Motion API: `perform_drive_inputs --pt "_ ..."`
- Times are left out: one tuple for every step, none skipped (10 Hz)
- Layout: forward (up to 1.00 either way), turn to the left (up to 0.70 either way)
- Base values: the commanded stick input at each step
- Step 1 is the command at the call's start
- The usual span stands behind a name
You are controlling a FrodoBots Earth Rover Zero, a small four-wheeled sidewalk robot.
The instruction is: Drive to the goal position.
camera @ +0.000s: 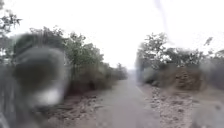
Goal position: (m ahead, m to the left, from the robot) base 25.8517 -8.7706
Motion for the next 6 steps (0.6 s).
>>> perform_drive_inputs --pt "0.7 -0.1" --pt "0.7 -0.13" --pt "0.7 0.0" --pt "0.7 0.0" --pt "0.7 0.0" --pt "0.7 0.0"
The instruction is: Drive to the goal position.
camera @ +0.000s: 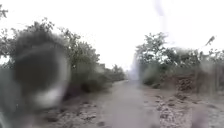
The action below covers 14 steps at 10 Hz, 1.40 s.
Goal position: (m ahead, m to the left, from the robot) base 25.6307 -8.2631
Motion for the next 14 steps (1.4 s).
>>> perform_drive_inputs --pt "0.7 0.0" --pt "0.7 -0.1" --pt "0.7 -0.14" --pt "0.7 -0.09" --pt "0.7 -0.02" --pt "0.7 -0.04" --pt "0.7 -0.14" --pt "0.7 -0.12" --pt "0.7 -0.08" --pt "0.7 -0.03" --pt "0.7 -0.04" --pt "0.7 -0.14" --pt "0.7 -0.1" --pt "0.7 0.0"
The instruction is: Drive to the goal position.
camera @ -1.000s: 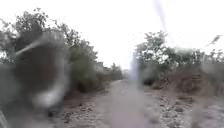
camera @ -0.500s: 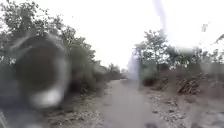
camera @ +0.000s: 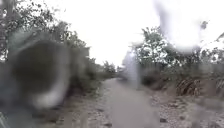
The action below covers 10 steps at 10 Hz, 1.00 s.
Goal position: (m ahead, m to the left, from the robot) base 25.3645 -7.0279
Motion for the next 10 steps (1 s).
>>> perform_drive_inputs --pt "0.7 0.0" --pt "0.7 0.0" --pt "0.7 0.0" --pt "0.7 0.0" --pt "0.7 0.0" --pt "0.7 0.0" --pt "0.7 0.0" --pt "0.7 0.0" --pt "0.7 0.0" --pt "0.7 0.0"
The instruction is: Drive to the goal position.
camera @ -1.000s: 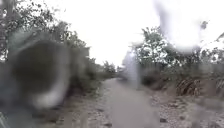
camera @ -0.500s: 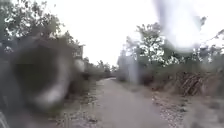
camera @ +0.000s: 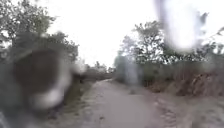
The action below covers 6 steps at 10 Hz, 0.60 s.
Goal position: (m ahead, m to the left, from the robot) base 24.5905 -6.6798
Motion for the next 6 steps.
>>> perform_drive_inputs --pt "0.7 0.0" --pt "0.7 0.0" --pt "0.7 0.0" --pt "0.7 0.0" --pt "0.7 0.01" --pt "0.7 0.14"
